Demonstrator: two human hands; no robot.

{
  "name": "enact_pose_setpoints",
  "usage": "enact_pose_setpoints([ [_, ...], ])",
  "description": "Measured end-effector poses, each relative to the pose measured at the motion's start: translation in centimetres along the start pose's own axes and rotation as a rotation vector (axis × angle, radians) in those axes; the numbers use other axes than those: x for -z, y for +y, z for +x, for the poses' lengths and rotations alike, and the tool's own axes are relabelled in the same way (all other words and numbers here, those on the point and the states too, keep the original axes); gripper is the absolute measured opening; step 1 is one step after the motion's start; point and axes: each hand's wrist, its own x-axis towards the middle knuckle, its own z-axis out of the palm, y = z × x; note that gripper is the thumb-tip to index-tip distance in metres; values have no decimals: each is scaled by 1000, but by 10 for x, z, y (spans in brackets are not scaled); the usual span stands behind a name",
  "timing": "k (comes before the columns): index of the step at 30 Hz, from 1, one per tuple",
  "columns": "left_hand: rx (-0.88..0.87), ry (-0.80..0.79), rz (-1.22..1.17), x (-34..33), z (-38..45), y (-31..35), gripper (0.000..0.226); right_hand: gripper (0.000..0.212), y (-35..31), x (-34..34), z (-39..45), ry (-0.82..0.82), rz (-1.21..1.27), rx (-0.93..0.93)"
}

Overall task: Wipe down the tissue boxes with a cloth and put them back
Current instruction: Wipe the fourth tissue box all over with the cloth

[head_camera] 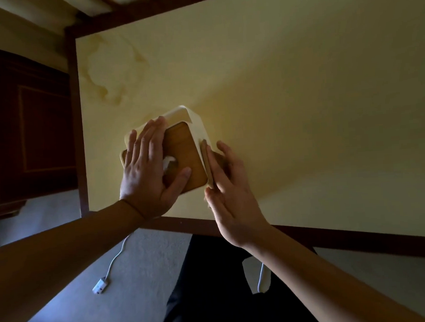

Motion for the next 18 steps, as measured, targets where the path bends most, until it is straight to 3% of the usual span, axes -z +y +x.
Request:
enact_pose_setpoints([
  [3, -5, -7, 7, 1, -1, 0, 92, 71, -9, -4, -2, 180, -199, 49],
  [7, -11, -1, -1, 4, -2, 2, 92, 72, -22, 14, 14, 67, -328, -1],
  [11, -3, 2, -22, 7, -2, 3, 91, 51, -37, 52, 49, -74, -543, -103],
  [14, 5, -2, -30, 9, -3, 3, 91, 51, -49, 76, 71, 34, -519, -165],
  [18, 6, -13, -38, 10, -3, 2, 92, 56, -65, 107, 82, 227, -636, 34],
])
